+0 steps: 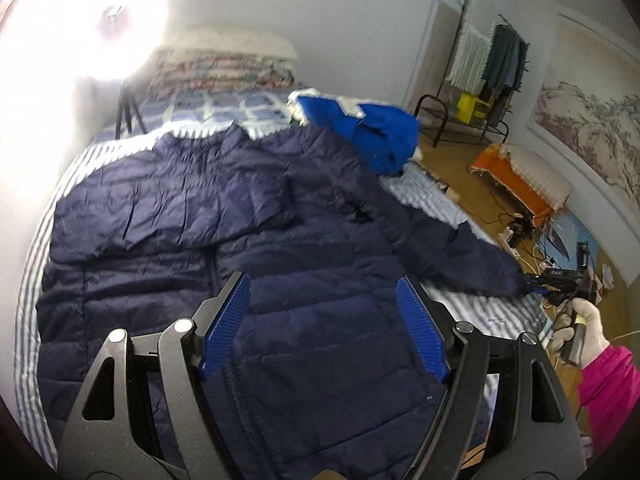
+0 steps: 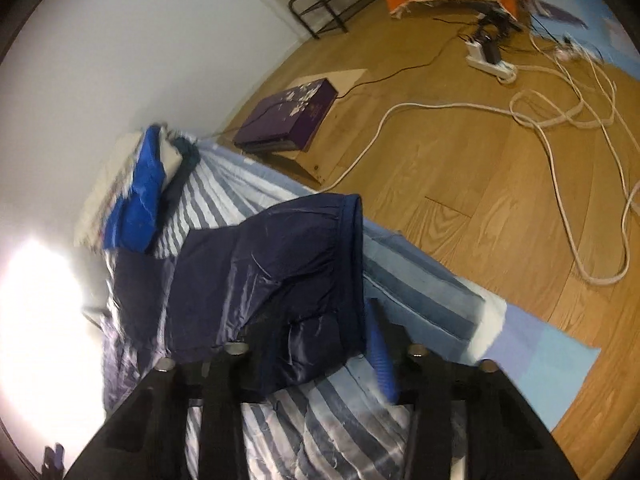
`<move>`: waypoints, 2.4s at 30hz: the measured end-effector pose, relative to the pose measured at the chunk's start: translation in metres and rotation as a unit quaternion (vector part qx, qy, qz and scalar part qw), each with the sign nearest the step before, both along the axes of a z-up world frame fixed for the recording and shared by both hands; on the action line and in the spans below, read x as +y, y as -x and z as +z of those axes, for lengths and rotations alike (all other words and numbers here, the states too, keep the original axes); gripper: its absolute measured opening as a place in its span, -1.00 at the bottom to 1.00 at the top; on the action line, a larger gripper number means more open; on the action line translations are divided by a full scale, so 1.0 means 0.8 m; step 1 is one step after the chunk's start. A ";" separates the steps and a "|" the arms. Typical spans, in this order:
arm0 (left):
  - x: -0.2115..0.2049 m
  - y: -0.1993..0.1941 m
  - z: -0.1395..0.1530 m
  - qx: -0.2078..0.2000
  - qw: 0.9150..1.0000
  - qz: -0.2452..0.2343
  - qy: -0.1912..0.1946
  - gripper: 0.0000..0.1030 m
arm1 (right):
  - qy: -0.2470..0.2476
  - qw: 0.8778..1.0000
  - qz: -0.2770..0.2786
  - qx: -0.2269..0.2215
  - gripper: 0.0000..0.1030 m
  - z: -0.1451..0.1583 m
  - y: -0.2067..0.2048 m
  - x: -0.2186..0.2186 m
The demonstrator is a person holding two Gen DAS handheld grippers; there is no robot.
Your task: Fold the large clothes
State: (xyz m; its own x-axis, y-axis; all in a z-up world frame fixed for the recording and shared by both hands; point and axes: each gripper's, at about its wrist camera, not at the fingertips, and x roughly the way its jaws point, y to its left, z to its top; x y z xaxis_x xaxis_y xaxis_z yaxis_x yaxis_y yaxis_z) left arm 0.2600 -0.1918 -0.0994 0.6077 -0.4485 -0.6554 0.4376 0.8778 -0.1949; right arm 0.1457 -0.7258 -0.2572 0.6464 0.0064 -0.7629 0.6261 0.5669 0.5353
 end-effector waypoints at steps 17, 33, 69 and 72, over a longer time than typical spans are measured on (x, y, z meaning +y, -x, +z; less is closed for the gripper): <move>0.068 -0.029 -0.008 0.016 0.998 0.049 0.034 0.33 | 0.109 0.991 0.066 -0.046 -1.00 0.108 -0.019 0.068; 0.133 -0.056 -0.002 0.019 0.988 0.125 0.083 0.33 | 0.117 0.939 0.266 -0.186 -1.00 0.213 -0.135 0.312; -0.047 -0.174 -0.166 0.248 0.967 0.059 0.012 -0.84 | 0.082 0.936 0.279 -0.199 -0.33 0.195 -0.075 0.323; -0.054 -0.181 -0.150 0.206 0.977 0.046 -0.022 -0.93 | 0.068 0.940 0.271 -0.195 -0.34 0.189 -0.077 0.317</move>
